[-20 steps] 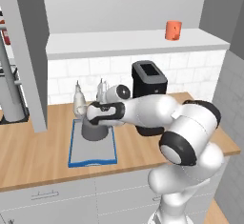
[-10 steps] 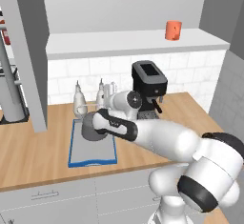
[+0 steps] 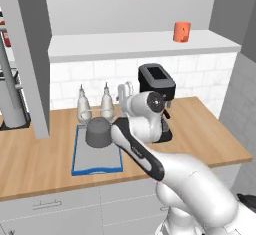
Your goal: Pick the kettle from the counter and place it on the tray. Then pick the mug from the cabinet and place it on the tray. Then close the cabinet doors.
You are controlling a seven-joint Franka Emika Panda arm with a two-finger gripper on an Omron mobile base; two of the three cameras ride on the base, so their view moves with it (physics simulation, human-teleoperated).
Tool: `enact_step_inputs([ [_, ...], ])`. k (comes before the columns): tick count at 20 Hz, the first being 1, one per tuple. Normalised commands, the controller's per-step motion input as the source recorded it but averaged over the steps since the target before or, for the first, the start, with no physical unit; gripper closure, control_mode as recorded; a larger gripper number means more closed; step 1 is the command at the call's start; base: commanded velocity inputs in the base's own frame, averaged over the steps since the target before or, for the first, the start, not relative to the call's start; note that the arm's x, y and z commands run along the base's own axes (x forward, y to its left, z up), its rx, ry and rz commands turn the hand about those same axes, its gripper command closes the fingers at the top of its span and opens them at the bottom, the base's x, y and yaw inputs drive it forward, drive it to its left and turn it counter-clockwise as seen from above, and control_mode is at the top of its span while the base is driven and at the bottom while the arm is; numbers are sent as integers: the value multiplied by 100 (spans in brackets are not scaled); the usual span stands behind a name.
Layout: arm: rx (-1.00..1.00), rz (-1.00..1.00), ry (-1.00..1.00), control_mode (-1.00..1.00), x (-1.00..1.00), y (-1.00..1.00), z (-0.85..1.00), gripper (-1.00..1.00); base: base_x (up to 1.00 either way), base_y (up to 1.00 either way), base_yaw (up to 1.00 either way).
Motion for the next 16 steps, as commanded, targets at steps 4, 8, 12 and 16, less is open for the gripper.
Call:
enact_step_inputs([
  [4,-15,2,9,-100,-56,-39,19,-100,0,0,0],
  [8,-2,11,0,-100,-20,-24,0,-100,0,0,0],
  [12,-20,27,0,-100,-49,-24,31,-100,0,0,0],
  [16,-43,35,0,-100,-48,-31,39,-100,0,0,0],
])
